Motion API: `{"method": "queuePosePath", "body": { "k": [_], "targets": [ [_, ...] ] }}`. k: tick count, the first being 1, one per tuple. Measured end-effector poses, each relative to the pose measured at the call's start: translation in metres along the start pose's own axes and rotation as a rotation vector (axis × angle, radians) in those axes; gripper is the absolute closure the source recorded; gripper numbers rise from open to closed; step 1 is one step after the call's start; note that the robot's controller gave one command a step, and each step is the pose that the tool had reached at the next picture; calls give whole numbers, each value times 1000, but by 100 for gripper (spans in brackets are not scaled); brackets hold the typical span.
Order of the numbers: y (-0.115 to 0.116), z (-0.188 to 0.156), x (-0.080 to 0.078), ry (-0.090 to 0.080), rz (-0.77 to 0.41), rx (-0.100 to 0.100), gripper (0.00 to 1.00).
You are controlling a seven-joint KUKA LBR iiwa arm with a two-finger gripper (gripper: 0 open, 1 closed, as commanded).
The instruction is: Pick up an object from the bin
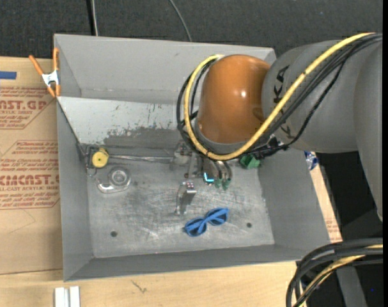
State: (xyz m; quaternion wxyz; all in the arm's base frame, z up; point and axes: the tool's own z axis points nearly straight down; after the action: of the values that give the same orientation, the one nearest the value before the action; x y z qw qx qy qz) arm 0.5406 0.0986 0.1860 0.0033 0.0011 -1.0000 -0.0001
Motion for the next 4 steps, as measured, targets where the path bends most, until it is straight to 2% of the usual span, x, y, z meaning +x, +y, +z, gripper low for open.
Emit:
{"method": "queuePosePath", "body": {
  "k": [1, 2, 3, 4],
  "targets": [
    [-112, 115, 16, -16, -185, -1, 0],
    [-95, 86, 45, -6, -263, 0, 0],
    [-99, 84, 58, -5, -165, 0, 0],
    [-113, 115, 50, -16, -9, -3, 0]
  ]
}}
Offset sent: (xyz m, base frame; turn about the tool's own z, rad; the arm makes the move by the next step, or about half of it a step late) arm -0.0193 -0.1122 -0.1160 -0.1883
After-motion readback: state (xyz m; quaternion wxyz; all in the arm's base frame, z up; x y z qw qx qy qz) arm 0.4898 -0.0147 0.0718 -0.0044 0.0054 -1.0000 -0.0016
